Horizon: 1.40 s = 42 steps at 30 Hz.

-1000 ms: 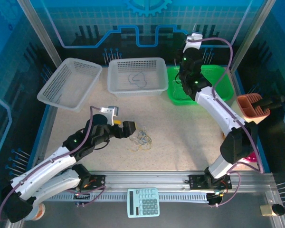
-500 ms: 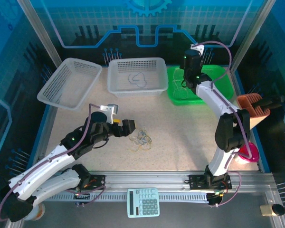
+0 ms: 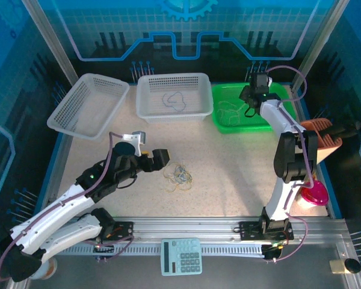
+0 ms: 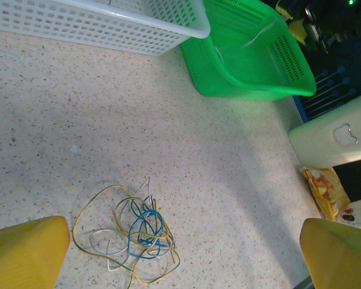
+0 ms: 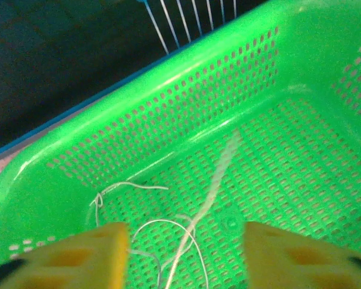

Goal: Untangle the cables

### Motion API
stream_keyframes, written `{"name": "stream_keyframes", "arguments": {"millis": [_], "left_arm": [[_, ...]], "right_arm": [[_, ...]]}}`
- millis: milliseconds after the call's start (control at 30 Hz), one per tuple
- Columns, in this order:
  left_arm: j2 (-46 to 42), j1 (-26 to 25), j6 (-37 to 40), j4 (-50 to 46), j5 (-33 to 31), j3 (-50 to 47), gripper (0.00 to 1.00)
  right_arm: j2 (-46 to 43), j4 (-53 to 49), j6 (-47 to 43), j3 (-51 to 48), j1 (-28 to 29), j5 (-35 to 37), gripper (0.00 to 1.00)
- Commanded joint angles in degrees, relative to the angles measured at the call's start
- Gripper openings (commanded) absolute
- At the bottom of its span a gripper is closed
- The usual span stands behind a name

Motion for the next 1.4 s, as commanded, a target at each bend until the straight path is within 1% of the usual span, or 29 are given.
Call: {"name": "stream_keyframes", "arguments": {"millis": [0,100,133,233,333,500,633,733,900,967,1033,1167,1367], "left_arm": [[-0.4,-0.1,-2.2,0.0,-2.3,-0.1,0.99],[0.3,-0.1,-2.4,-0.6,-3.1,0.3,0.99],[0.5,0.0,-2.5,-0.7,-3.4,0.4,0.99],[1.4,0.0,-3.5,-1.2,-4.3,0.0,0.99],[2.4,0.0,-5.2,-1.5,-4.8,-0.9,0.99],[3.7,0.0,-8.7,-3.3,-5.1,-3.1,0.99],[3.8,0.1,-10.8,-4.9,-4.5,-5.5,0.99],[3.7,0.0,-11.2,-6.4,-3.2,-7.1,0.92],[3.7,-0.3,-13.5,-7.2,0.0,-10.4,0.75],[3.6,-0.9,-14.9,-7.1,0.1,-11.8,0.7],[3.6,-2.0,-16.2,-7.6,-0.7,-12.7,0.67],[4.7,-4.6,-17.3,-6.2,-2.4,-14.2,0.66],[10.8,-8.1,-17.1,-2.3,-3.7,-14.1,0.58]], "right_arm": [[-0.8,-1.1,0.9,2.0,-1.0,-5.1,0.73],[-3.0,-0.9,0.8,1.5,-1.6,-6.4,0.82],[-3.8,-0.8,0.8,1.2,-1.7,-7.0,0.83],[-6.5,-0.1,1.0,-0.3,-1.8,-9.5,0.83],[-9.8,1.3,1.8,-3.1,-1.4,-13.6,0.82],[-16.7,3.0,1.8,-10.0,1.8,-19.2,0.81],[-23.0,3.9,2.3,-16.3,4.8,-21.8,0.8],[-28.5,4.7,2.2,-21.9,8.8,-22.0,0.8],[-36.3,4.7,-0.9,-29.2,17.1,-20.3,0.8],[-38.5,4.0,-2.5,-31.1,19.9,-19.5,0.8],[-40.6,3.2,-3.4,-32.8,22.0,-19.5,0.8],[-44.0,2.2,-3.2,-36.7,25.9,-18.0,0.8],[-44.7,2.1,-1.7,-41.1,27.9,-17.5,0.81]]}}
